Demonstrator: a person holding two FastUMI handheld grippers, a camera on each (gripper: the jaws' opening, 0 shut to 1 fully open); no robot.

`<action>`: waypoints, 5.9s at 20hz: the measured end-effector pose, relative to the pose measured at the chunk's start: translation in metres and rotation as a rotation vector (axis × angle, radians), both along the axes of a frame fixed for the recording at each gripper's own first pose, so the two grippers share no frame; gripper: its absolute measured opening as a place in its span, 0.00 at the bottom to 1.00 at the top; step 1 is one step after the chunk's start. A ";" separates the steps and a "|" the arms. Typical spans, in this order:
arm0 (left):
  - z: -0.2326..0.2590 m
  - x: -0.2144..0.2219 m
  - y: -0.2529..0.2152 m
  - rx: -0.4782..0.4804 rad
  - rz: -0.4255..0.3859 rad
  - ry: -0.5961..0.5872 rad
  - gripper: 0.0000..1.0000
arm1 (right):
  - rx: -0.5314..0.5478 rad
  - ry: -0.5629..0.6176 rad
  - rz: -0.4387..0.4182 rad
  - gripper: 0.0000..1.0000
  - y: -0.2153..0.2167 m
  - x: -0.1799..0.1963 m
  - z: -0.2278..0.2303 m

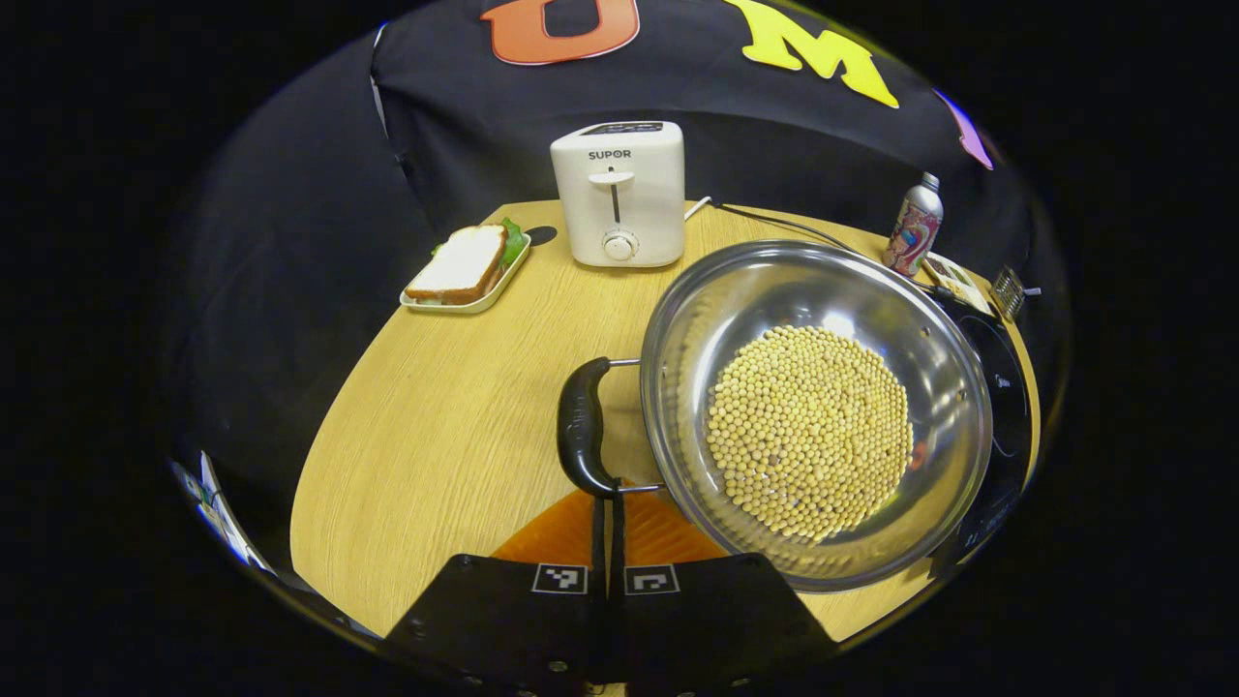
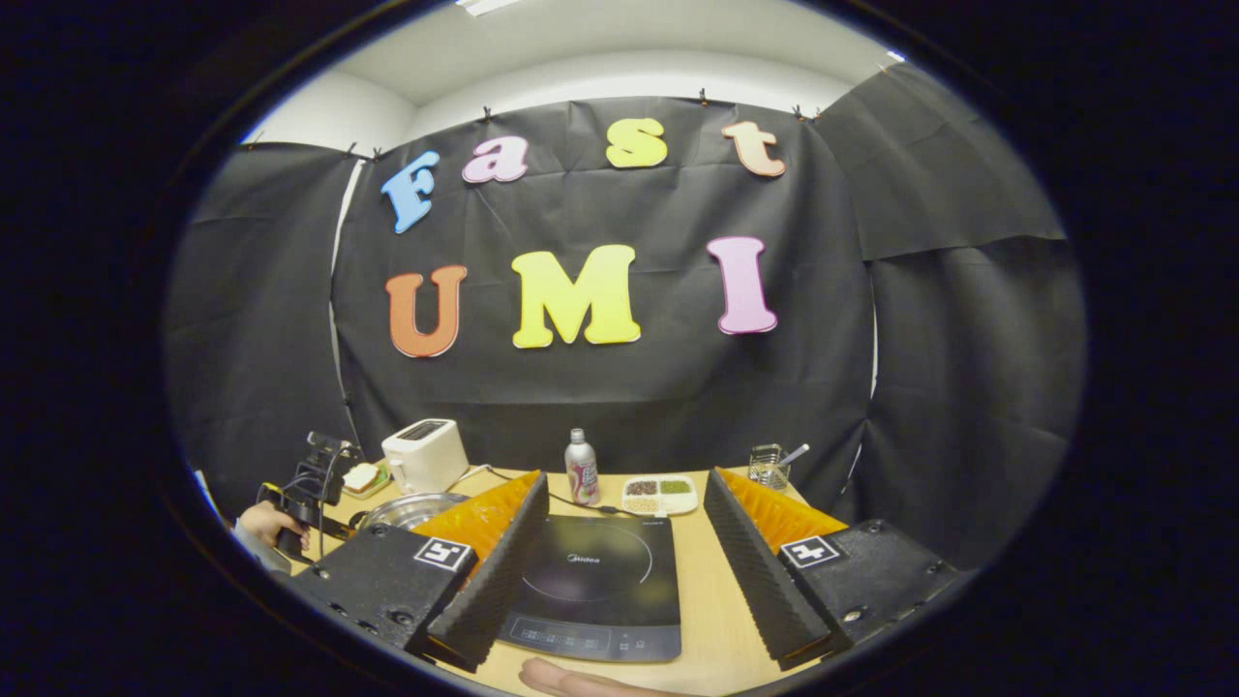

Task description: First push the handle of the pot to place it horizontally, then grasp the pot with both hands and set it on the induction cooktop.

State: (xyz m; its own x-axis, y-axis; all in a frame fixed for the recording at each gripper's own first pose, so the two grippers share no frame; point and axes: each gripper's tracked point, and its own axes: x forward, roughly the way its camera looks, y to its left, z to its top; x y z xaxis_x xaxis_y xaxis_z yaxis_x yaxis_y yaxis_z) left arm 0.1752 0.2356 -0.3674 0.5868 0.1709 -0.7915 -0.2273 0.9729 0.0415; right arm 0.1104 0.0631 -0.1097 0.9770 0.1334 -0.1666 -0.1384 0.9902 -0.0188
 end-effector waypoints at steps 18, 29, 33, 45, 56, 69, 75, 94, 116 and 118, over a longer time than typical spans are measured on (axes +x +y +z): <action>0.023 0.012 0.016 0.006 0.034 -0.085 0.07 | -0.017 0.012 -0.080 0.96 0.003 0.001 -0.020; 0.113 -0.042 0.001 0.069 -0.016 -0.299 0.96 | -0.080 0.057 -0.070 0.97 0.054 0.009 -0.054; 0.146 -0.044 -0.009 0.057 -0.018 -0.416 0.96 | -0.087 0.091 -0.050 0.97 0.076 0.022 -0.074; 0.122 0.011 -0.006 0.060 -0.063 -0.478 0.96 | -0.087 0.226 0.030 0.97 0.150 0.091 -0.153; 0.031 0.072 0.018 0.022 -0.086 -0.343 0.97 | -0.095 0.385 0.039 0.97 0.194 0.152 -0.251; 0.005 0.086 0.001 0.014 -0.155 -0.242 0.73 | -0.114 0.513 -0.038 0.92 0.190 0.168 -0.288; 0.003 0.084 0.000 0.031 -0.178 -0.219 0.66 | -0.092 0.524 0.019 0.63 0.192 0.169 -0.289; 0.149 0.011 -0.036 0.099 -0.102 -0.296 0.66 | -0.104 0.427 0.141 0.53 0.162 0.119 -0.145; 0.103 -0.006 -0.010 0.034 -0.250 -0.371 0.65 | -0.131 0.343 0.020 0.51 -0.030 0.138 -0.050; 0.086 0.002 -0.002 0.017 -0.257 -0.357 0.66 | -0.134 0.356 0.010 0.51 -0.039 0.146 -0.060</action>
